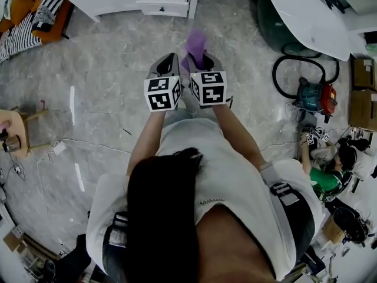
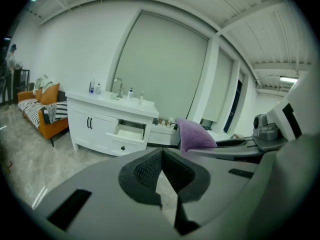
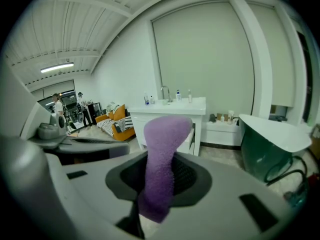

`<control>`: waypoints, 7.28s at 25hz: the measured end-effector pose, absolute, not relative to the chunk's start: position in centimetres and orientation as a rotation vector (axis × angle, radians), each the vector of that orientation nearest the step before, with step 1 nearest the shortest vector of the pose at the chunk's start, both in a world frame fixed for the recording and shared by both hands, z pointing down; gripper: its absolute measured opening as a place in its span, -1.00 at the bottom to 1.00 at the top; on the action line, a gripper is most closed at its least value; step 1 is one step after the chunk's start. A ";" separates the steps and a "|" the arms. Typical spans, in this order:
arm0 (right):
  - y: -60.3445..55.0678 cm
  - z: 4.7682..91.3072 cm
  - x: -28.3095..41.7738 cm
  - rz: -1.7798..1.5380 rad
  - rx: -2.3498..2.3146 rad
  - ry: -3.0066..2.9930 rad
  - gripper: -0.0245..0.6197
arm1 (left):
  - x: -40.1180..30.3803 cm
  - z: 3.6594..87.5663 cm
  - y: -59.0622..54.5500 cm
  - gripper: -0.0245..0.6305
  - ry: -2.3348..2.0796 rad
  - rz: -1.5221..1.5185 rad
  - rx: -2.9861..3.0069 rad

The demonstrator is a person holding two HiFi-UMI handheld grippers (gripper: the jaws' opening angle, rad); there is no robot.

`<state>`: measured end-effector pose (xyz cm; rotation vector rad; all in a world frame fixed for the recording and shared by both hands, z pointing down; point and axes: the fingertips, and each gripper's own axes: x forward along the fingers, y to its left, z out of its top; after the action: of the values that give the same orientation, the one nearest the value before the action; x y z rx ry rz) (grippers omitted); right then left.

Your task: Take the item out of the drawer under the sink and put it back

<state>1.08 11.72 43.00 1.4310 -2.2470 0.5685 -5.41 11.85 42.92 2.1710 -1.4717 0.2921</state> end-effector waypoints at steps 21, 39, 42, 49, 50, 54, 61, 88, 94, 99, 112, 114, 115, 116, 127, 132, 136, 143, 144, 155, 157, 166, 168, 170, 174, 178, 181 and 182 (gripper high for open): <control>7.5 42.7 0.8 0.579 1.506 -2.235 -0.59 | -6.8 42.0 6.8 -0.92 -1.475 0.244 2.215; -2.2 45.1 1.1 0.601 1.423 -2.243 -0.59 | -6.7 44.1 -1.5 -0.92 -1.512 0.261 2.162; -5.0 45.6 1.3 0.612 1.410 -2.241 -0.59 | -6.4 45.0 -4.1 -0.92 -1.522 0.324 2.129; -10.6 46.1 1.5 0.626 1.336 -2.251 -0.58 | -6.1 45.8 -9.6 -0.92 -1.537 0.327 2.053; -11.2 46.2 1.7 0.630 1.322 -2.249 -0.59 | -5.9 45.9 -10.2 -0.92 -1.536 0.321 2.045; -14.5 46.9 1.7 0.645 1.266 -2.250 -0.59 | -5.9 46.1 -13.6 -0.92 -1.539 0.306 2.012; -19.3 47.2 1.5 0.654 1.181 -2.272 -0.59 | -4.5 45.9 -18.6 -0.92 -1.548 0.310 1.999; -28.9 48.2 -0.7 0.580 1.095 -2.297 -0.59 | -7.8 47.8 -27.5 -0.92 -1.661 0.320 1.914; -31.4 49.0 -1.7 0.604 1.132 -2.271 -0.59 | -9.4 49.1 -29.5 -0.92 -1.630 0.337 1.906; -32.7 50.4 -3.2 0.637 1.122 -2.240 -0.59 | -10.2 50.8 -30.8 -0.92 -1.590 0.364 1.879; -35.3 57.6 -5.4 0.797 1.120 -2.120 -0.59 | -13.0 57.4 -34.9 -0.92 -1.524 0.404 1.797; -35.8 58.4 -5.7 0.814 1.129 -2.105 -0.59 | -13.4 58.1 -35.5 -0.92 -1.522 0.385 1.774; -36.0 58.8 -5.7 0.821 1.136 -2.098 -0.59 | -13.5 58.4 -35.8 -0.92 -1.521 0.375 1.766; -36.2 59.2 -5.7 0.825 1.143 -2.093 -0.59 | -13.6 58.7 -36.1 -0.92 -1.519 0.373 1.767; -37.9 64.4 -6.2 0.854 1.190 -2.062 -0.59 | -14.1 63.3 -38.1 -0.92 -1.486 0.437 1.805; -38.1 67.1 -6.6 0.880 1.180 -2.035 -0.59 | -14.0 65.7 -38.1 -0.92 -1.471 0.507 1.823; -38.9 68.2 -7.3 0.875 1.183 -2.033 -0.59 | -14.5 67.3 -38.1 -0.92 -1.451 0.527 1.815; -40.4 70.8 -6.7 0.870 1.192 -2.000 -0.59 | -13.9 69.7 -40.0 -0.92 -1.399 0.549 1.761; -40.6 71.0 -6.8 0.871 1.190 -2.000 -0.59 | -13.9 70.1 -40.4 -0.92 -1.390 0.551 1.756; -41.6 74.3 -7.3 0.902 1.164 -1.966 -0.58 | -14.3 73.5 -40.8 -0.92 -1.327 0.636 1.668; -41.6 74.9 -7.3 0.918 1.170 -1.951 -0.58 | -14.1 73.7 -41.1 -0.92 -1.315 0.627 1.668; -41.5 76.8 -7.1 0.965 1.186 -1.927 -0.55 | -14.0 74.5 -41.2 -0.92 -1.303 0.654 1.683; -41.3 77.0 -7.4 0.997 1.158 -1.921 -0.53 | -14.1 74.5 -41.3 -0.92 -1.305 0.642 1.684; -41.4 77.2 -7.5 1.013 1.136 -1.917 -0.49 | -14.3 74.2 -41.6 -0.92 -1.313 0.636 1.695; -41.1 77.2 -7.6 1.005 1.128 -1.925 -0.38 | -14.6 74.2 -41.2 -0.92 -1.301 0.661 1.699; -41.0 76.9 -7.8 1.002 1.122 -1.945 -0.23 | -14.9 74.2 -41.2 -0.92 -1.302 0.650 1.694; -40.9 76.6 -7.6 1.007 1.121 -1.954 -0.13 | -14.8 74.0 -41.1 -0.92 -1.303 0.645 1.695; -40.8 76.4 -7.5 1.009 1.121 -1.958 -0.10 | -14.8 73.9 -41.1 -0.92 -1.304 0.643 1.696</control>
<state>-7.52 -40.85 76.40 1.1208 -1.9579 1.0087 -14.78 -41.11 73.88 1.6961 -1.3040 0.6426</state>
